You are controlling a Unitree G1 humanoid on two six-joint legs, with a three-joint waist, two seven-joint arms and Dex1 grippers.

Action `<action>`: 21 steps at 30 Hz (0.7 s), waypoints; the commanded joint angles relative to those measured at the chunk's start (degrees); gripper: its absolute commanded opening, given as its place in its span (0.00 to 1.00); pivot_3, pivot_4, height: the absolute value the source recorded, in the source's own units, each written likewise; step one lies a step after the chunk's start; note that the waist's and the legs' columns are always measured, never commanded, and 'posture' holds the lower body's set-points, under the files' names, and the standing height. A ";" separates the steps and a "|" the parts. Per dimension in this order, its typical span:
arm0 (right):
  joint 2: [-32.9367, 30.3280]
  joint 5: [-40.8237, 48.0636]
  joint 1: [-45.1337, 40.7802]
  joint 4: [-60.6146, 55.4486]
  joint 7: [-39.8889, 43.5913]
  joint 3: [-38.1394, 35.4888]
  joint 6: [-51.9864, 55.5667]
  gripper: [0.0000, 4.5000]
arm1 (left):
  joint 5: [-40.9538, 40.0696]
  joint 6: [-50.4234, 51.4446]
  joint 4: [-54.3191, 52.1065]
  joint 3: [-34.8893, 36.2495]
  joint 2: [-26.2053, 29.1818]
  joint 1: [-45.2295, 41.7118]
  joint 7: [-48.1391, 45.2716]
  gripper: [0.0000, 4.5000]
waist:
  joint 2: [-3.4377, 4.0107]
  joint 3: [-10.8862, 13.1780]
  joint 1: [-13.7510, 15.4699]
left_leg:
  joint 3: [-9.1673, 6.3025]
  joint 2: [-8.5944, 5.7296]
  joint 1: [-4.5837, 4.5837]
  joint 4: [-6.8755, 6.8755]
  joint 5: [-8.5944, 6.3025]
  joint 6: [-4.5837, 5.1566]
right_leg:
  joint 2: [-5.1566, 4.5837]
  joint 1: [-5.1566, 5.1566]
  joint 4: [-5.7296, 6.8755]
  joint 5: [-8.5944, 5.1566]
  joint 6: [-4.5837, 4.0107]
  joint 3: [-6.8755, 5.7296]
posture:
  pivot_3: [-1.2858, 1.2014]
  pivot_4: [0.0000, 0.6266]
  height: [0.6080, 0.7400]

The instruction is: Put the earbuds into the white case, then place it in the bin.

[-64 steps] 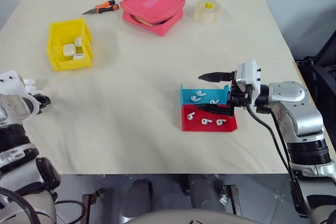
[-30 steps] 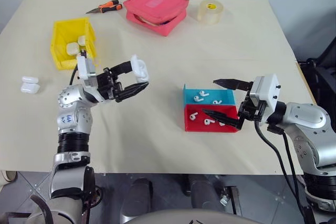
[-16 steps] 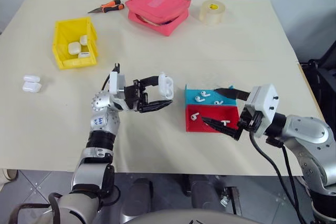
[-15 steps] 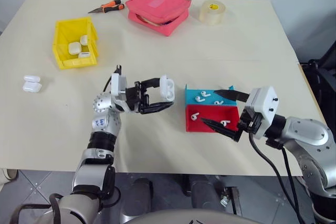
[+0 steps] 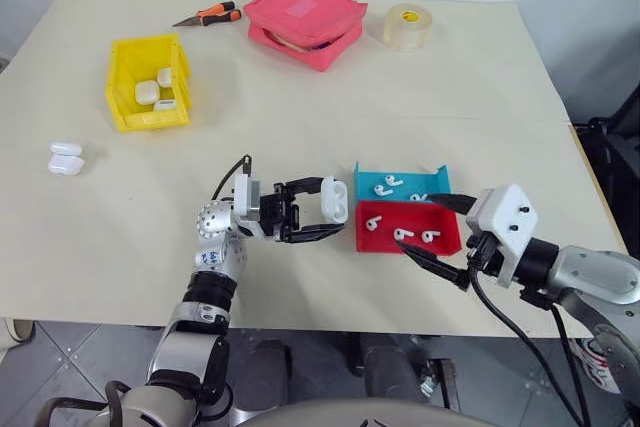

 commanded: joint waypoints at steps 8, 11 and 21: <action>-9.56 0.00 -5.46 -3.38 -0.74 5.18 13.25 0.79 | -0.17 -0.38 -2.10 -2.23 -0.92 1.53 -2.54 0.62 | 0.01 0.00 0.02 | -0.02 0.00 0.00 0.01 -0.01 0.01 | -0.01 0.00 -0.08 0.00 0.01 0.00 | 0.52 0.24 1.00; -10.99 1.09 -8.40 -4.00 -0.27 6.88 15.68 0.72 | -0.08 -0.56 -2.59 -2.55 -1.28 2.20 -2.42 0.62 | 0.00 0.00 -0.02 | -0.02 0.02 0.02 0.01 -0.02 0.03 | 0.00 0.00 -0.09 0.00 0.01 -0.01 | 0.52 0.24 1.00; -12.14 3.71 -14.58 -4.43 -0.23 8.80 22.85 0.64 | -0.30 -0.25 -3.45 -2.77 -1.38 3.49 -2.66 0.62 | 0.01 -0.01 0.03 | -0.02 0.03 0.00 0.01 -0.05 0.10 | -0.01 0.00 -0.30 0.02 0.04 -0.03 | 0.52 0.24 1.00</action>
